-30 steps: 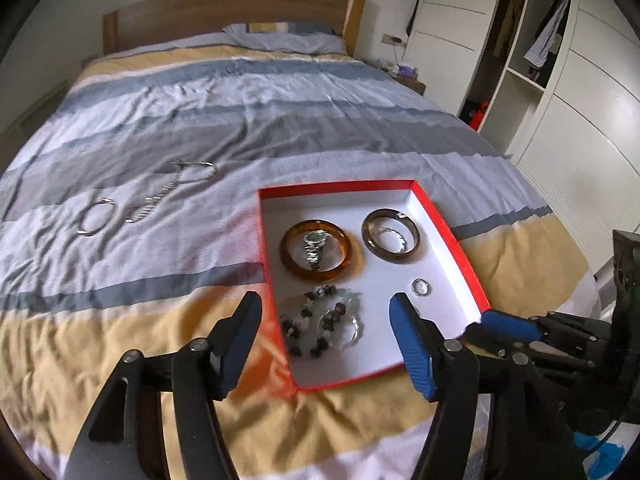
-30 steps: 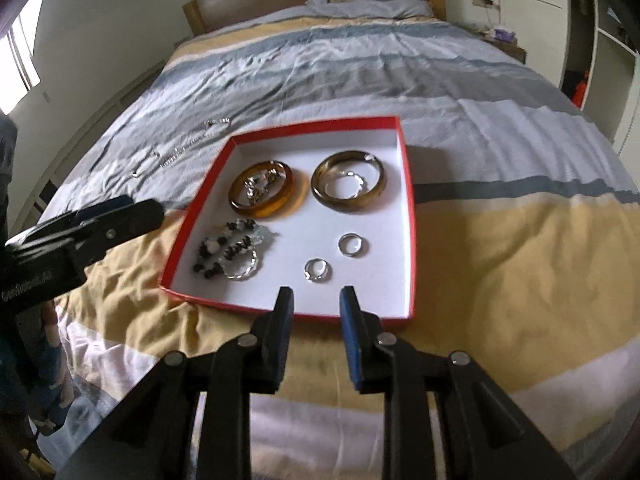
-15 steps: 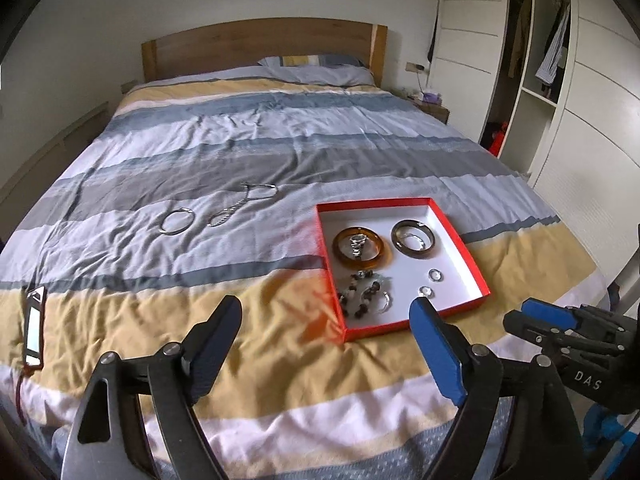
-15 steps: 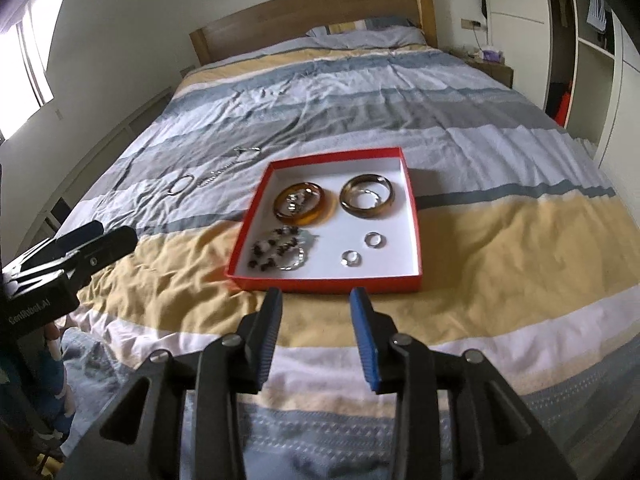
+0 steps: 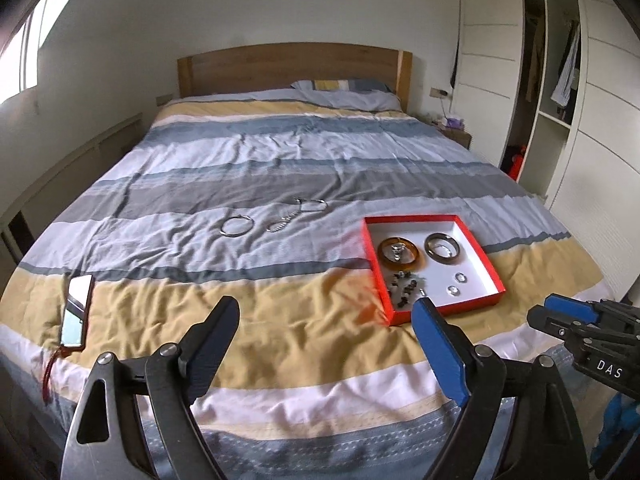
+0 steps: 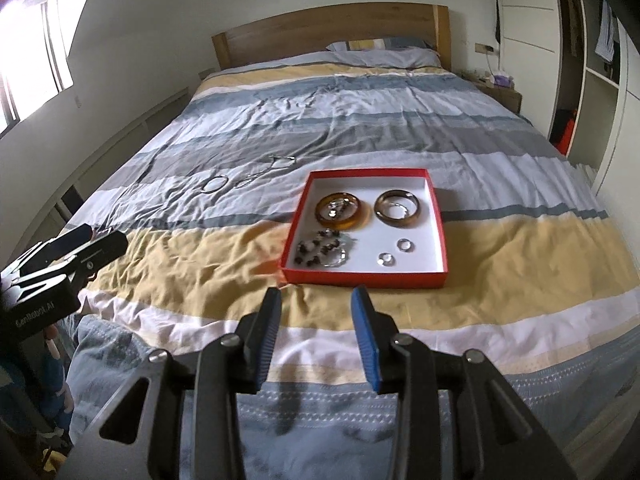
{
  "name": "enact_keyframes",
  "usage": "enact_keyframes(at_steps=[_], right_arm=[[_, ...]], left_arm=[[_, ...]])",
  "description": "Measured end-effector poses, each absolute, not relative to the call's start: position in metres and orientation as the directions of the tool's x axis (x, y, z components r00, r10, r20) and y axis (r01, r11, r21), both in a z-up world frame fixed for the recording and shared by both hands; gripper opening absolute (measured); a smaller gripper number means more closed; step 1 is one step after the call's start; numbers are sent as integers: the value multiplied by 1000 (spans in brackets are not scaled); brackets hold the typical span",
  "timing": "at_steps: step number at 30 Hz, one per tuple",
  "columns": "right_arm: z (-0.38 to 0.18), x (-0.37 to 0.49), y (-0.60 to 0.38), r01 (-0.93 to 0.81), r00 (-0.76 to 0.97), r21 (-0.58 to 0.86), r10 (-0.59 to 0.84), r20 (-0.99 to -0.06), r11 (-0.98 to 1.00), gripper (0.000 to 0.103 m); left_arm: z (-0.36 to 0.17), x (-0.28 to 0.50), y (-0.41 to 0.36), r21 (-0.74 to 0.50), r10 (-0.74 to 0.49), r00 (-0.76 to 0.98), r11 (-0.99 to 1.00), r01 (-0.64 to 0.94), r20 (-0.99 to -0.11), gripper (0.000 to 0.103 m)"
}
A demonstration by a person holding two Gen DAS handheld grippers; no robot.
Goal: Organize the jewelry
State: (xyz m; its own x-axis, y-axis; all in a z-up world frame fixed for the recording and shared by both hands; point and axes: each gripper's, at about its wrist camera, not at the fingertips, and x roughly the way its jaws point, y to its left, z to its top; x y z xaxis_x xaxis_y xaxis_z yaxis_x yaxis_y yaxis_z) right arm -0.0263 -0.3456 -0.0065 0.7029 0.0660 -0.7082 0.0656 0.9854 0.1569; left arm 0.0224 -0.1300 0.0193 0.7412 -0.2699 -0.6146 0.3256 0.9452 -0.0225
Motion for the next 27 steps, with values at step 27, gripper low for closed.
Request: enact_keyframes(at_steps=[27], right_arm=[[-27, 14, -300, -42, 654, 172, 157, -740, 984, 41]], left_arm=[[-10, 58, -70, -15, -138, 750, 986, 169, -646, 92]])
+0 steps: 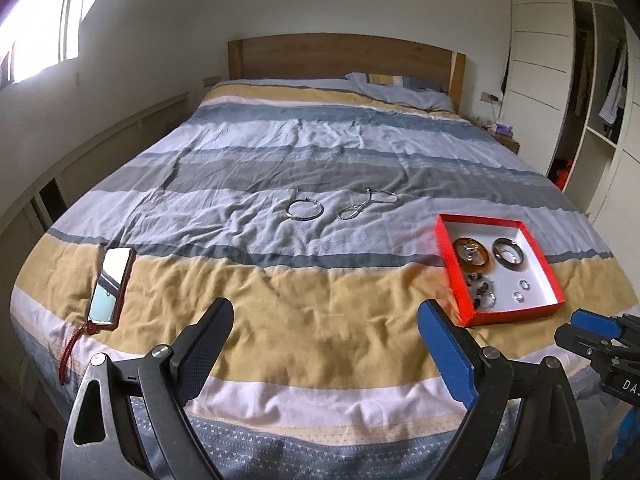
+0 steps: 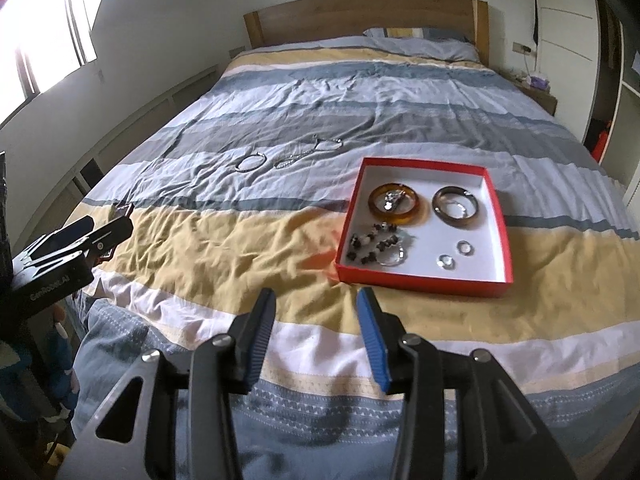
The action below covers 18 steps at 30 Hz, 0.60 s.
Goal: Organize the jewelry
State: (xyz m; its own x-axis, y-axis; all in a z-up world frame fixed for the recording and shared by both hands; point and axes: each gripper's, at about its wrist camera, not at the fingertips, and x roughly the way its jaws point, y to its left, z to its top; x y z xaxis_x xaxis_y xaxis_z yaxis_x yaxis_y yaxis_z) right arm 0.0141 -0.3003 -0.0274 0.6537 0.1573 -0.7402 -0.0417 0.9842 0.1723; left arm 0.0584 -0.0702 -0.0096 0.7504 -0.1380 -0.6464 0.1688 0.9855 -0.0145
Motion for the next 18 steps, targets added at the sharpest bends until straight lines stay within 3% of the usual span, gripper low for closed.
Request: enact_keyframes(at_steps=[18], right_arm=[[-79, 132, -270, -127, 555, 232, 263, -789, 964, 41]], left_arm=[[-80, 179, -30, -115, -159, 640, 987, 109, -752, 91]])
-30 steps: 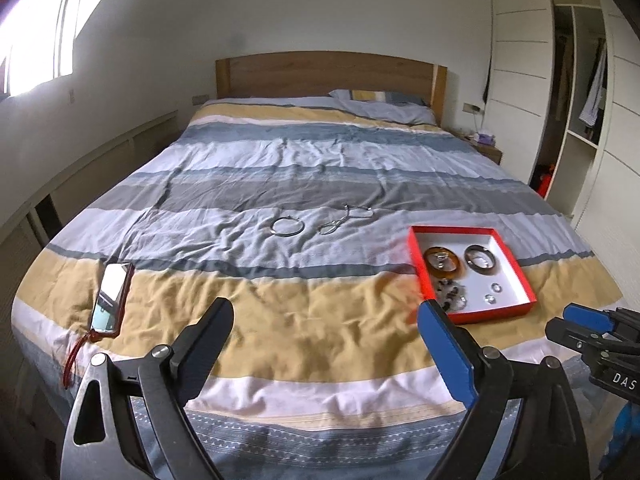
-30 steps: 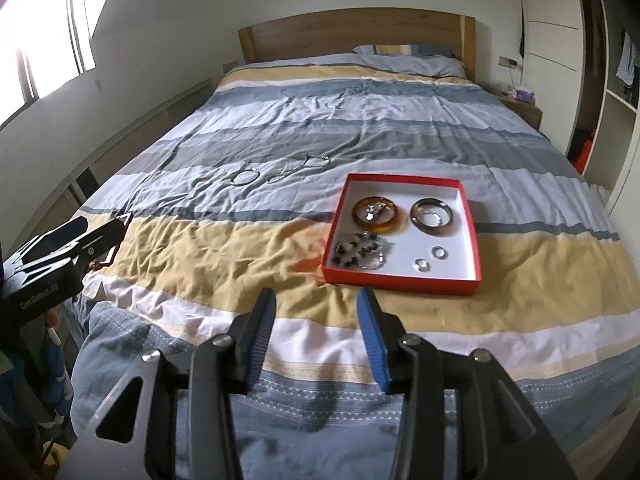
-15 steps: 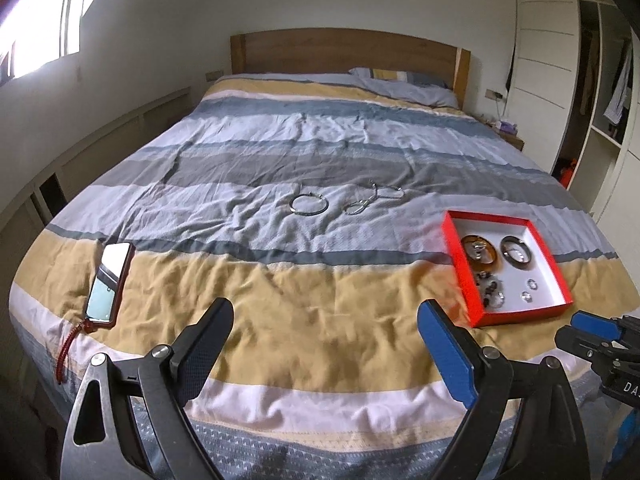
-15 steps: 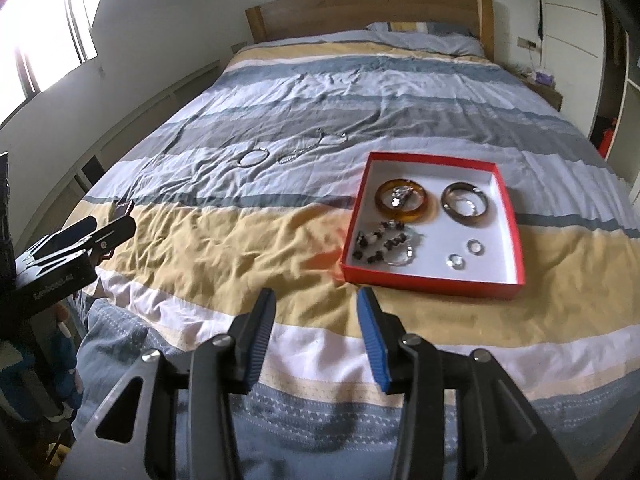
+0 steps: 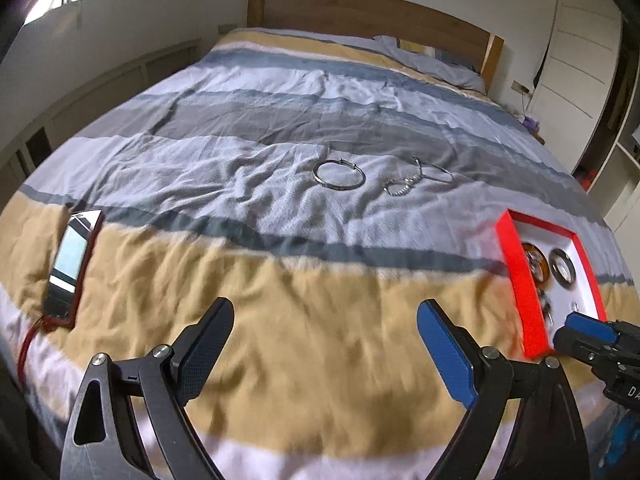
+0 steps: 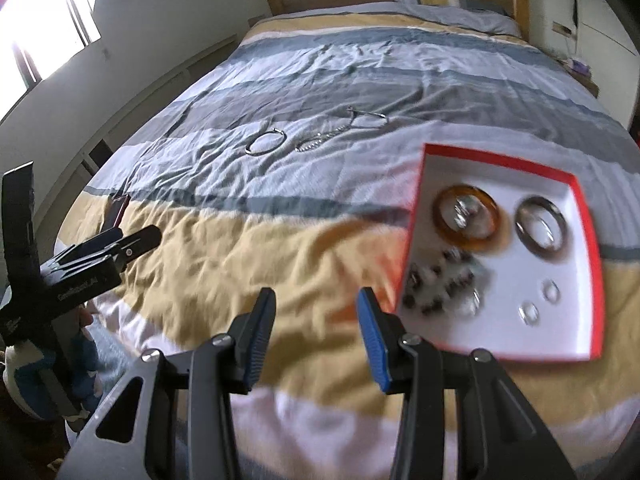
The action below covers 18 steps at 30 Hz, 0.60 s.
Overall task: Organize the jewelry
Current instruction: 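Grasp the large silver hoop with the left tool while the right tool grasps the silver chain necklace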
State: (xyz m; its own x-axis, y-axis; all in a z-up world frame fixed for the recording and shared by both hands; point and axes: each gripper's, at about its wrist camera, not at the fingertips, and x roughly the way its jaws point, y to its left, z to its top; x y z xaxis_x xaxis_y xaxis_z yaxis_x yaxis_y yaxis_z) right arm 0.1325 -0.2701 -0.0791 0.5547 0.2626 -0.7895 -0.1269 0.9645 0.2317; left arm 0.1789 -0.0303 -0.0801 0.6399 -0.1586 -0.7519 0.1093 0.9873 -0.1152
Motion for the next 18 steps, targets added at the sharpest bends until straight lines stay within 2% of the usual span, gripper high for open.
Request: enact_keyframes(at_steps=[4, 18], right_arm=[[-83, 175, -263, -130, 556, 247, 277, -784, 960, 41], [-119, 337, -256, -59, 561, 348, 319, -764, 936, 41]], left_arm=[[-87, 225, -25, -136, -171, 625, 985, 104, -762, 86], [-130, 382, -29, -196, -230, 548, 973, 121, -805, 56]])
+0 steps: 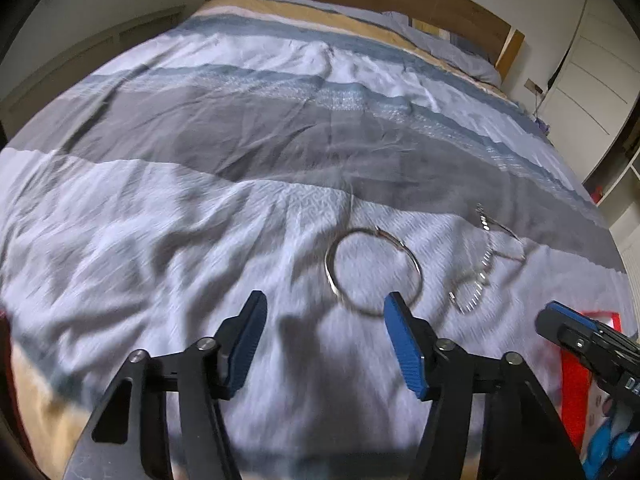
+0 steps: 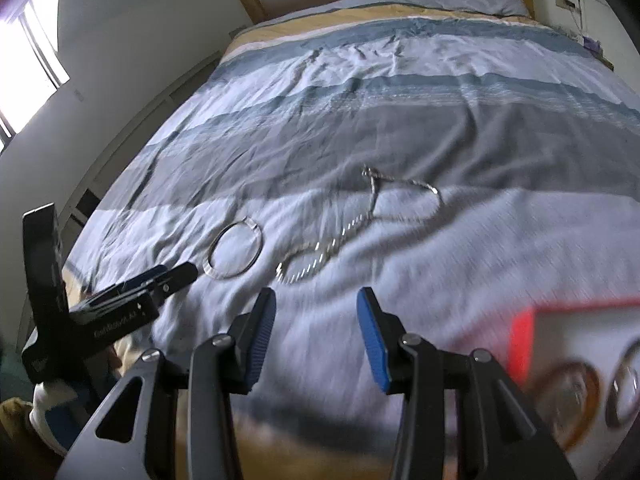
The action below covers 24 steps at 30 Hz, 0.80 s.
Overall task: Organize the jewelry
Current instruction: 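Grasp the large silver hoop with the left tool while the right tool grasps the silver chain necklace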
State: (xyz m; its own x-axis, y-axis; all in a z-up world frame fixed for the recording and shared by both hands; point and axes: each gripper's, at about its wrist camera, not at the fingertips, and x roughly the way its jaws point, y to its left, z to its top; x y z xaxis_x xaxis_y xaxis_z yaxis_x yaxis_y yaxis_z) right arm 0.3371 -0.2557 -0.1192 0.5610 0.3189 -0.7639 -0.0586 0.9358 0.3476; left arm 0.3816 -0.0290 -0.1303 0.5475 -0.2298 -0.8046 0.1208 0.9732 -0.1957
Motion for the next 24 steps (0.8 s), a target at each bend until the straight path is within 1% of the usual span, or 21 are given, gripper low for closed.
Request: enact_keyframes(at_steps=[2, 9, 14, 16, 18, 19, 20, 21, 23, 24], right_arm=[[-129, 355, -255, -44, 554, 364, 326, -766, 931, 41], [-161, 396, -256, 17, 535, 415, 342, -772, 910, 41], [-173, 411, -256, 38, 555, 431, 340, -759, 901, 40], [-175, 415, -254, 41, 560, 427, 333, -758, 903, 38], [-176, 415, -254, 52, 565, 404, 307, -766, 913, 24], [-178, 414, -256, 59, 567, 410, 307, -764, 910, 21], [-178, 414, -259, 70, 569, 420, 309, -762, 905, 14], [-179, 413, -262, 79, 569, 432, 315, -760, 899, 8], [-180, 410, -266, 80, 566, 440, 323, -758, 894, 5], [-178, 406, -266, 74, 566, 441, 326, -757, 894, 5]], left_arm=[[-139, 395, -32, -194, -233, 533, 973, 128, -814, 53], [-155, 421, -44, -147, -204, 525, 978, 148, -827, 52], [-162, 433, -55, -94, -176, 533, 980, 177, -827, 50], [-162, 435, -57, -82, -170, 542, 980, 184, -823, 44], [-162, 433, -57, -77, -175, 550, 977, 198, -816, 32], [-161, 432, -58, -72, -175, 554, 977, 202, -814, 27], [-161, 431, -58, -67, -173, 557, 976, 205, -812, 18], [-160, 430, -59, -62, -170, 558, 976, 207, -812, 12], [-158, 426, -58, -61, -170, 561, 976, 208, -810, 6], [-157, 424, -57, -66, -173, 562, 976, 206, -809, 5]])
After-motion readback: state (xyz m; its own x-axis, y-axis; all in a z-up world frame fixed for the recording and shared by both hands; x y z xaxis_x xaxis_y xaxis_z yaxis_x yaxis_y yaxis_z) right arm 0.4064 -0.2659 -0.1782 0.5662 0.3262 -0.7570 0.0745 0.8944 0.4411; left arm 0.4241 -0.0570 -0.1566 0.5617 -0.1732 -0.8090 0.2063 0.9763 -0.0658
